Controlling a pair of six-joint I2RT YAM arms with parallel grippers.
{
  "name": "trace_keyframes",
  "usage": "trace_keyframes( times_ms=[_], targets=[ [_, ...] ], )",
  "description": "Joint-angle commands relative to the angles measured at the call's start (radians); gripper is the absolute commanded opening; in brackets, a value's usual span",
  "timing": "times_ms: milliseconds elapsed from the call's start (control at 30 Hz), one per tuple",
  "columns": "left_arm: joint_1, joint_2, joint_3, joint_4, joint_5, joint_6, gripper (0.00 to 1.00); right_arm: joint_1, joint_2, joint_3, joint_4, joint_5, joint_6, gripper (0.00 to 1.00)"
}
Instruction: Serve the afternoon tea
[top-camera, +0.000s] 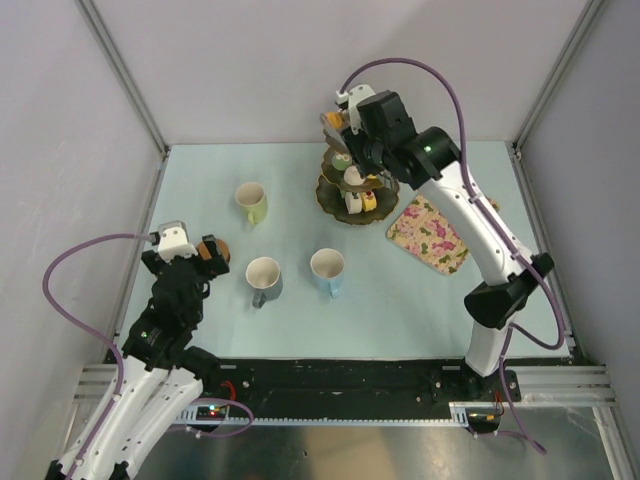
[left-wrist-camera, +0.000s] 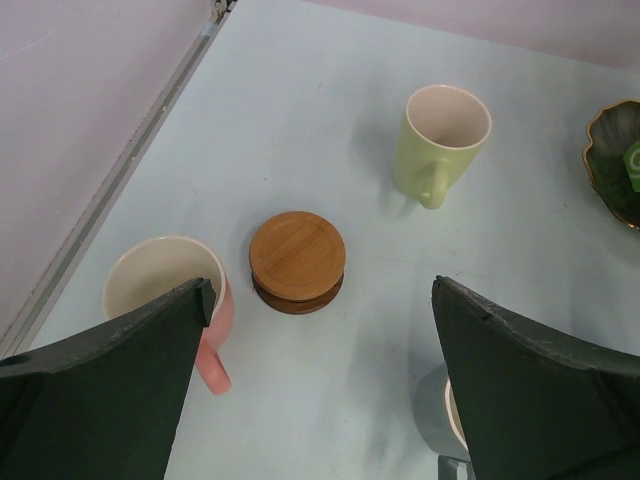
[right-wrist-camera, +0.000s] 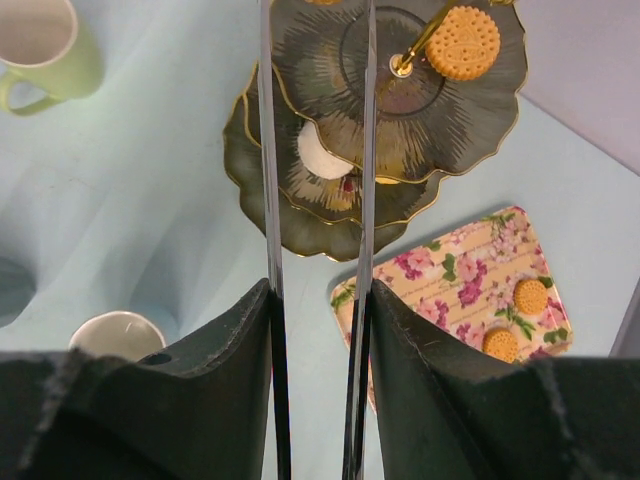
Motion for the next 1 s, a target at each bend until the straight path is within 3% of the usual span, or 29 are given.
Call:
trace_keyframes(
  times_ms=[0,267,967],
  targets=[
    [-0.006,-0.011,-0.007,0.029,-0.007,0.015,0.98,0.001,0.037,0.063,0.070,0.095,-0.008,0.43],
    [-0.006,-0.010,-0.007,0.029,-0.008,0.015,0.98,-0.023,0.093,0.055,0.100,0.167,0.015,0.43],
    [-0.006,-0.014,-0.007,0.029,-0.009,0.017,0.98,-0.036,0.113,-0.006,0.126,0.124,0.018,0.48]
  ],
)
